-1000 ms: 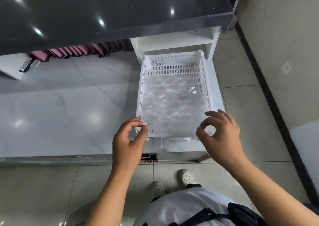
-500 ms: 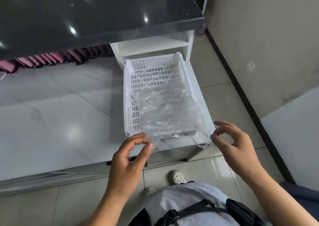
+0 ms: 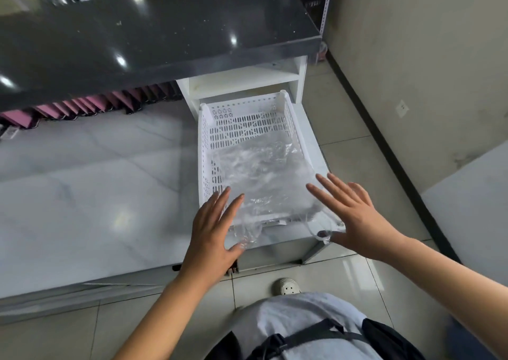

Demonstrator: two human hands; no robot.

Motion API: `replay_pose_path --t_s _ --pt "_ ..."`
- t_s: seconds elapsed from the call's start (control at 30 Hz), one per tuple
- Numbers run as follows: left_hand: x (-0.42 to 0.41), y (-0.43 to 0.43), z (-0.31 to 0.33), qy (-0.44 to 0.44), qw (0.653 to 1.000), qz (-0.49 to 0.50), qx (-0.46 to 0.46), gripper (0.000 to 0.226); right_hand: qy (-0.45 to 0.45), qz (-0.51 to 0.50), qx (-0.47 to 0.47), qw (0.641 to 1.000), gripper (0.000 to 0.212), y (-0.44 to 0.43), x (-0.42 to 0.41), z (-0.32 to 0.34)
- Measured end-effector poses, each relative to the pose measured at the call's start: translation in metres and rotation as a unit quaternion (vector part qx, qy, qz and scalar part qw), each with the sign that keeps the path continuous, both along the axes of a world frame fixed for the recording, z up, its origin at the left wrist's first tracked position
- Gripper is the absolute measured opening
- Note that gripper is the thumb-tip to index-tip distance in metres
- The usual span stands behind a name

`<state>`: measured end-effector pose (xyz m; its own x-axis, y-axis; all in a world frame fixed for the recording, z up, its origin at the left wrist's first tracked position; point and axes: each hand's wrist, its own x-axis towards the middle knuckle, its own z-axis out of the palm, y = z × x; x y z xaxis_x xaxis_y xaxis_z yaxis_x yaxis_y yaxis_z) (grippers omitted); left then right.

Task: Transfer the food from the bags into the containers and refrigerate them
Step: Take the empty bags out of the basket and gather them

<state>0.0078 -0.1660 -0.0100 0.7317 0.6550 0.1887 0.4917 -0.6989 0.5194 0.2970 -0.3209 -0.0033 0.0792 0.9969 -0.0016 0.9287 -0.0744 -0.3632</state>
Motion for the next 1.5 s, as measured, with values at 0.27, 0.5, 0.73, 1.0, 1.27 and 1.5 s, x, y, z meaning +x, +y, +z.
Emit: replay_pose_path --t_s 0.27,0.5,0.73,1.0,1.27,1.5 --pt "0.012 0.013 0.005 -0.094 0.993 0.017 0.072 0.027 0.071 0.006 0.152 0.986 0.036 0.018 -0.005 -0.001" --pt "0.021 0.018 0.022 0.075 0.997 0.003 -0.032 0.096 0.195 -0.029 0.137 0.971 0.03 0.064 0.007 0.046" --pt "0.047 0.012 0.031 0.017 0.99 0.135 -0.023 0.133 0.255 -0.043 0.154 0.954 0.018 0.121 0.009 0.085" --pt "0.064 0.056 0.063 -0.25 0.948 0.197 0.01 0.053 0.29 -0.067 0.249 0.922 0.019 0.171 -0.023 0.141" --pt "-0.01 0.183 0.143 -0.291 0.941 0.16 0.071 0.013 0.3 -0.049 0.346 0.887 0.019 0.203 -0.098 0.202" --pt "-0.11 0.228 0.178 -0.341 0.932 0.086 0.088 0.019 0.254 -0.018 0.37 0.893 0.021 0.235 -0.192 0.192"
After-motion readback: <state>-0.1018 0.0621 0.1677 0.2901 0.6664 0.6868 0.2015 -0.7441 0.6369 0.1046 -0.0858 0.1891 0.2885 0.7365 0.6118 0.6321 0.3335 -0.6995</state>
